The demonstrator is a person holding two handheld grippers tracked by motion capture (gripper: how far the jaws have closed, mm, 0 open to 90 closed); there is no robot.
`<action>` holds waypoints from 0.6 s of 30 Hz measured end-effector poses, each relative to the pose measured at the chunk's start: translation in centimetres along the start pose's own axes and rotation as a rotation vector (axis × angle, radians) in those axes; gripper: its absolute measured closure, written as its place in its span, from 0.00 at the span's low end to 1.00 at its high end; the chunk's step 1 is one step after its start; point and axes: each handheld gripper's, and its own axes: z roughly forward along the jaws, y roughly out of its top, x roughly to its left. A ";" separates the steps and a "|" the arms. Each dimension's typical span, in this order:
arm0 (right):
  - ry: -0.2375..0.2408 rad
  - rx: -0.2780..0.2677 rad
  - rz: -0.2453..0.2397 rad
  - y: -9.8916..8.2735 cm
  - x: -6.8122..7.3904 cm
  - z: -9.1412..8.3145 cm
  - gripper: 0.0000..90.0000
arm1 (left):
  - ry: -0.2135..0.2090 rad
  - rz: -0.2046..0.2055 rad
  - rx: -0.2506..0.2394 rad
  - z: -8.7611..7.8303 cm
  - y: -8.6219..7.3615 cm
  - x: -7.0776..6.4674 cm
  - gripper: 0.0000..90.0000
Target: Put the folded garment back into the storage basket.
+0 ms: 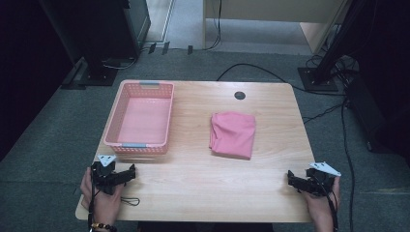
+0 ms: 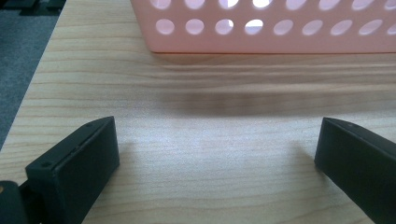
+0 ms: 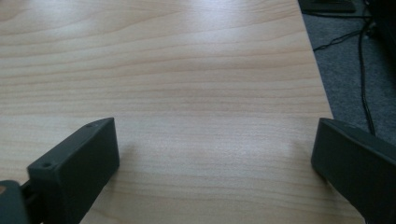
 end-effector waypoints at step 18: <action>-0.007 -0.047 0.073 0.2 0.3 -0.7 0.00 | 0.002 -0.002 0.000 0.0 0.0 0.0 0.00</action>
